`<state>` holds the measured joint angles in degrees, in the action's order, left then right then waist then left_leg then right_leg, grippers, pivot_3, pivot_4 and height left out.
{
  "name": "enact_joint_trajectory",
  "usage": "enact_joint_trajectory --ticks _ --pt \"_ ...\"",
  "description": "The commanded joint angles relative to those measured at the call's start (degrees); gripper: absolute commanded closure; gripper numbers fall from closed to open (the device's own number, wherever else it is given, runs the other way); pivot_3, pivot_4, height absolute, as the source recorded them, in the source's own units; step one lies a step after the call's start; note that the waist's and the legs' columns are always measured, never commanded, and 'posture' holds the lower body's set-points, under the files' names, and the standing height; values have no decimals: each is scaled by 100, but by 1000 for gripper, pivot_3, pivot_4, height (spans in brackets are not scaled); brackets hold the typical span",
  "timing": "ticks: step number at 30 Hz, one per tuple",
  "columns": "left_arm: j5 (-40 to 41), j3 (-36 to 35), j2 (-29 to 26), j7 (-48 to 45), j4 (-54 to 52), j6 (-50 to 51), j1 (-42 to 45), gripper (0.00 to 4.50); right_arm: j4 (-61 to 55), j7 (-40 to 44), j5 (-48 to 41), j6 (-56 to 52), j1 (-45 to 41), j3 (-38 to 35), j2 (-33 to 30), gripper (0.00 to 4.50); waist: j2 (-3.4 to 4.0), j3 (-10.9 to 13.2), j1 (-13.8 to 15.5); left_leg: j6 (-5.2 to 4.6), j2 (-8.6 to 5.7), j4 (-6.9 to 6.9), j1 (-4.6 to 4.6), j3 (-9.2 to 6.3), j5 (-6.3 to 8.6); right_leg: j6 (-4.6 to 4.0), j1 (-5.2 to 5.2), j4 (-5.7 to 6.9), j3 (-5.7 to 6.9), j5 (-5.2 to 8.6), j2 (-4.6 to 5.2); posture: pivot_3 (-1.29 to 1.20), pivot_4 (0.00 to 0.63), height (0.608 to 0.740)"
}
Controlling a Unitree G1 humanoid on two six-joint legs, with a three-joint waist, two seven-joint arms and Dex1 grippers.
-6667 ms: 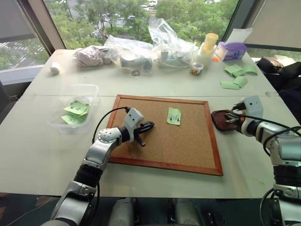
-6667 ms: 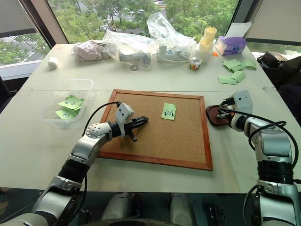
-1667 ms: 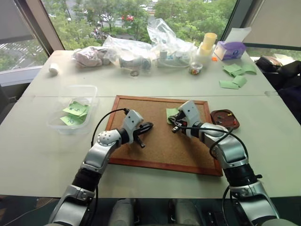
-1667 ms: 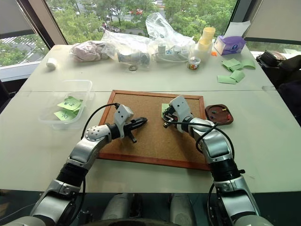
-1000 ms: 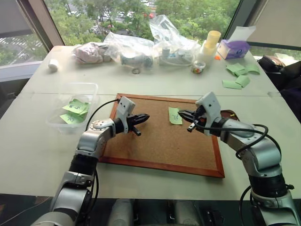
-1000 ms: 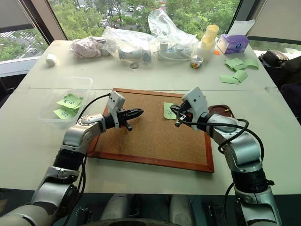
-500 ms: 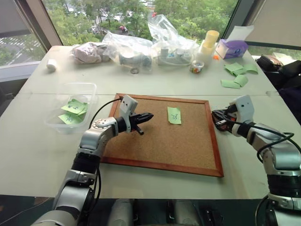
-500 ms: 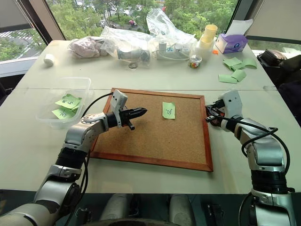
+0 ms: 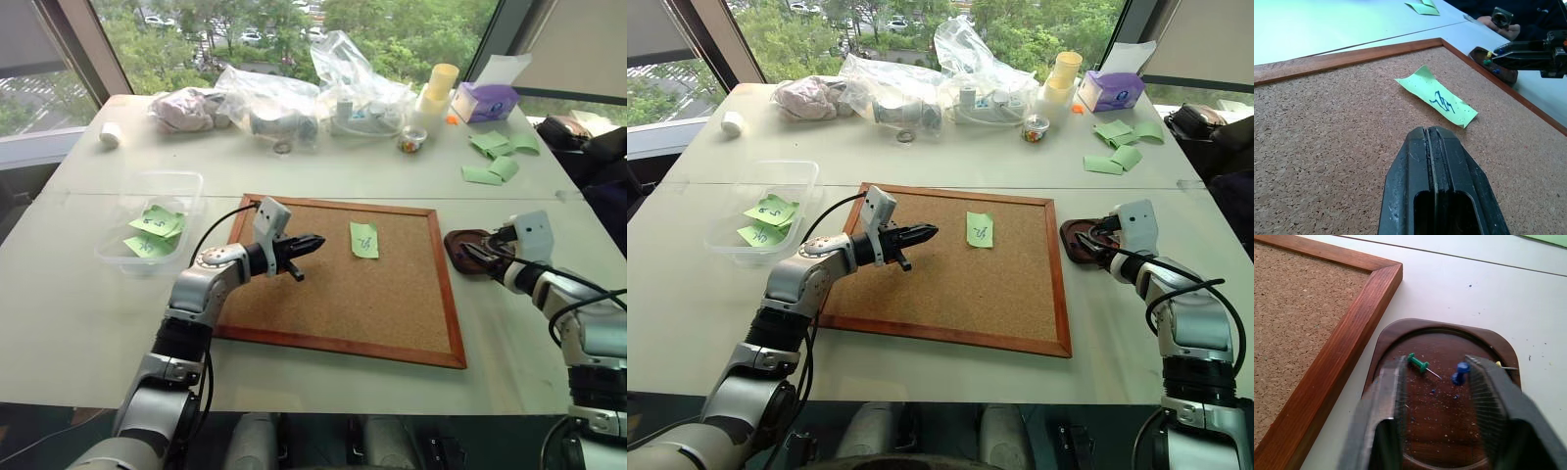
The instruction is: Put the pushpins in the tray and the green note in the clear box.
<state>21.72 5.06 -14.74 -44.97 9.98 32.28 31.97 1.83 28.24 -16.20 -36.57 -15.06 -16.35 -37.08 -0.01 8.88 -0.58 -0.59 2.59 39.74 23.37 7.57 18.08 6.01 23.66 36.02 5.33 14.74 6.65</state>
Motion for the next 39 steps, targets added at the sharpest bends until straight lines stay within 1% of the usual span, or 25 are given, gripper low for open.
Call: enact_joint_trajectory --ticks 1,2,6,10,21,26,33,39 --pt "60 -38 4 -40 -157 0 136 4500 -376 -35 -72 -19 -65 -189 -127 608 0 0 -1 1 0 0 0 0 0 0 0 0 0 0 0 0 150 740" --pt "66 -43 4 -42 -153 5 148 4500 -418 -44 -72 -33 -71 -188 -134 51 0 0 -1 1 0 0 0 0 -1 0 0 0 0 0 0 0 150 740" --pt "97 -71 24 -42 -116 19 250 4500 -940 29 -226 -276 -139 -87 -131 51 0 0 2 1 0 1 0 1 -1 0 0 0 0 0 0 0 150 740" --pt "64 -49 31 -60 -37 -44 320 4500 -1276 5 -342 -516 -226 96 35 51 0 0 -1 3 0 1 0 0 -1 1 0 1 0 0 -2 0 150 740" --pt "-26 7 8 -41 -86 -130 241 4500 -1255 -35 -492 -857 252 -2 77 51 0 0 11 3 -2 7 0 1 -1 1 -6 1 2 0 -4 0 150 740" --pt "-25 12 11 -32 -117 -117 216 4500 -1126 -72 -451 -873 433 87 81 51 0 0 4 3 -1 7 -1 1 -2 1 -6 3 2 0 -4 0 150 740" --pt "-25 22 0 -6 -125 -106 201 4500 -1159 -89 -457 -788 363 34 -11 51 0 0 7 3 -1 10 -1 0 -1 0 -7 4 2 0 -5 0 150 740" --pt "-21 13 -4 -1 -113 -109 196 4500 -1573 9 -688 -893 167 18 -49 51 0 0 3 3 -1 10 -1 0 -1 0 -7 5 2 0 -5 0 150 740"
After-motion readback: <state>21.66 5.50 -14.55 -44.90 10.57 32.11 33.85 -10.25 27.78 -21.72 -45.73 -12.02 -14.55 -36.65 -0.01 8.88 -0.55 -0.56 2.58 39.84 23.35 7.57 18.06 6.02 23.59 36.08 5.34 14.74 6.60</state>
